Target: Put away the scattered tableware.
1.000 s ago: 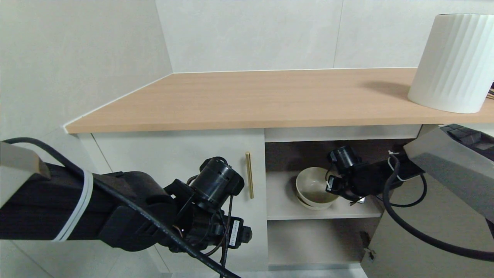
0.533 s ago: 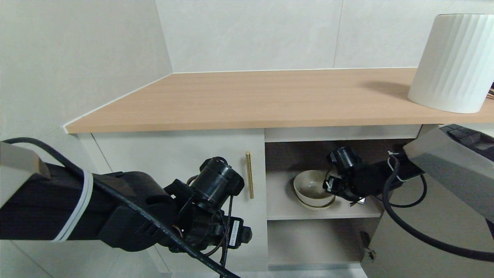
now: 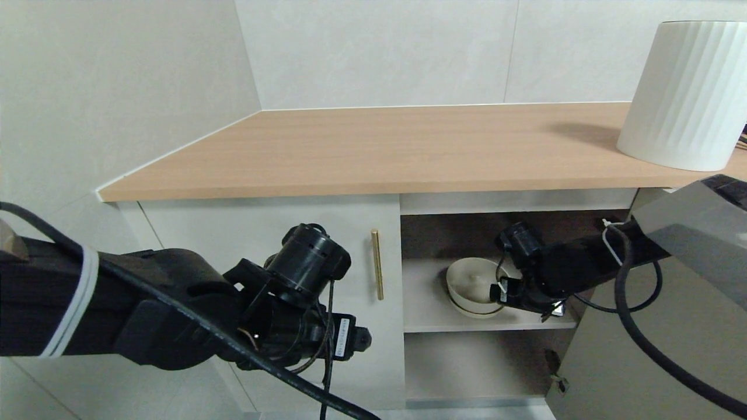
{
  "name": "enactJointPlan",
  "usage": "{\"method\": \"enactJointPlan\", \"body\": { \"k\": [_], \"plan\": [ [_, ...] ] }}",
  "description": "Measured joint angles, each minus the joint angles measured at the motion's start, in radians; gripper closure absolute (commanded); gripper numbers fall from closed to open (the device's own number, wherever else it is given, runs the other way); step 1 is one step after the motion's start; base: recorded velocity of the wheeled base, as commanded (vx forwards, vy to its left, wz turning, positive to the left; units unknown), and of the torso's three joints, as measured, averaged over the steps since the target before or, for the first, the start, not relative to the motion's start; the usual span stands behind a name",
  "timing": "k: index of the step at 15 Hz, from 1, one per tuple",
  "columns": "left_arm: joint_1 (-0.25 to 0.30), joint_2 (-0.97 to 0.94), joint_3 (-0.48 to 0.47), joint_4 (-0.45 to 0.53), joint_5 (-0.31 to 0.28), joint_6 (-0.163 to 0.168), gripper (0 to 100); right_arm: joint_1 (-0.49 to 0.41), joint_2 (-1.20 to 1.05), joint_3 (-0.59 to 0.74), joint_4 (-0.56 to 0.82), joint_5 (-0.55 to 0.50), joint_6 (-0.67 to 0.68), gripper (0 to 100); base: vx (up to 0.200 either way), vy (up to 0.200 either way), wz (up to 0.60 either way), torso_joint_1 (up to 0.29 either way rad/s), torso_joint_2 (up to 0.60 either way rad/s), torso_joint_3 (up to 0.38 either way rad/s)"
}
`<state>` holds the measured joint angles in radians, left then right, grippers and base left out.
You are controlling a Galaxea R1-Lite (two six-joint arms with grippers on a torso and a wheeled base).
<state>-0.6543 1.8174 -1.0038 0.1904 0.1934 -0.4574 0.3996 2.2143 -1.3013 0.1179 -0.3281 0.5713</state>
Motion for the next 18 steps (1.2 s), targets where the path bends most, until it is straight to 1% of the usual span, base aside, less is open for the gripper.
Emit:
{"method": "enactJointPlan", "body": {
  "k": [3,7,8,10,12,13,14,16,18],
  "plan": [
    [0.04,-0.1,0.041,0.001,0.0,0.002,0,0.032,-0.135,0.095,0.03,0.015,-0.04,0,0.0,0.0,0.0,0.0,0.0,0.0],
    [0.064,-0.307,0.149,0.001,0.0,0.004,0,0.075,-0.424,0.301,0.04,0.119,-0.059,0,0.0,0.0,0.0,0.0,0.0,0.0],
    [0.076,-0.354,0.174,0.001,0.0,0.01,0,0.086,-0.498,0.341,0.051,0.135,-0.061,0,0.0,0.0,0.0,0.0,0.0,0.0],
    [0.114,-0.433,0.228,0.001,0.0,0.062,0,0.117,-0.634,0.401,0.112,0.152,-0.064,0,0.0,0.0,0.0,0.0,0.0,0.0],
    [0.135,-0.493,0.265,0.0,-0.001,0.124,0,0.142,-0.738,0.449,0.161,0.158,-0.063,0,0.0,0.0,0.0,0.0,0.0,0.0],
    [0.143,-0.519,0.277,-0.001,-0.001,0.148,0,0.15,-0.778,0.477,0.176,0.155,-0.063,0,0.0,0.0,0.0,0.0,0.0,0.0],
    [0.146,-0.534,0.281,-0.004,0.0,0.153,0,0.155,-0.803,0.491,0.178,0.16,-0.063,0,0.0,0.0,0.0,0.0,0.0,0.0],
    [0.15,-0.536,0.282,-0.004,0.0,0.152,0,0.16,-0.832,0.502,0.179,0.161,-0.063,0,0.0,0.0,0.0,0.0,0.0,0.0],
    [0.146,-0.516,0.278,-0.004,-0.001,0.139,0,0.162,-0.843,0.507,0.18,0.161,-0.063,0,-0.2,0.0,0.0,0.0,0.0,0.0]
  ]
}}
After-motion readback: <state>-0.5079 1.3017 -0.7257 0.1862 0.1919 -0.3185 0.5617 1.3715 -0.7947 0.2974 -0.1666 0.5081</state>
